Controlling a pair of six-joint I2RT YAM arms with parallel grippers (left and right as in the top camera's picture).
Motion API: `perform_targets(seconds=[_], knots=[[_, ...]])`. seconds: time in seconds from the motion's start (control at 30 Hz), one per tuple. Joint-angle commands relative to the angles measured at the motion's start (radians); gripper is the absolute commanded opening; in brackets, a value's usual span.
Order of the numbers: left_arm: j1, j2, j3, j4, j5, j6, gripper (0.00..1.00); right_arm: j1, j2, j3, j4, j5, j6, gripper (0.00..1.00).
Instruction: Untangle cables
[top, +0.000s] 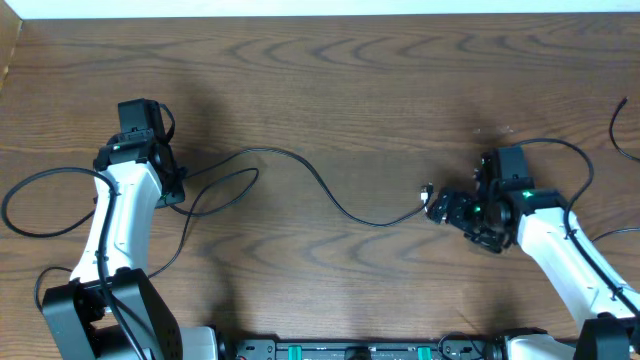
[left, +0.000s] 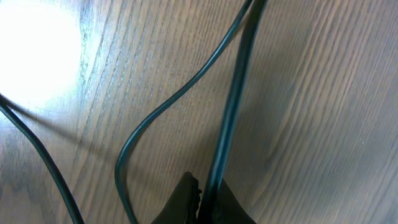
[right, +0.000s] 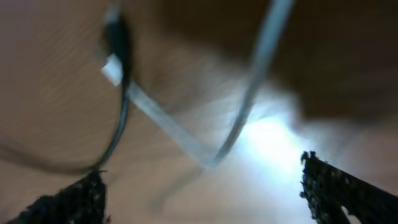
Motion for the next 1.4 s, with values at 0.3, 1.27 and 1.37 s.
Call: perform_targets(seconds=[0.3,1.27,1.37], knots=[[0.005,0.010,0.014,-0.006,-0.025,0.007,0.08,0.012,0.005,-0.148,0.437,0.155,0.087,0.38],[0.004,0.010,0.014,-0.007,-0.021,0.096,0.08,-0.031,-0.190,0.006,0.143,0.412,0.105,0.01],[0.002,0.010,0.014,-0.012,-0.020,0.218,0.07,-0.035,-0.199,0.047,0.182,0.467,0.103,0.01]])
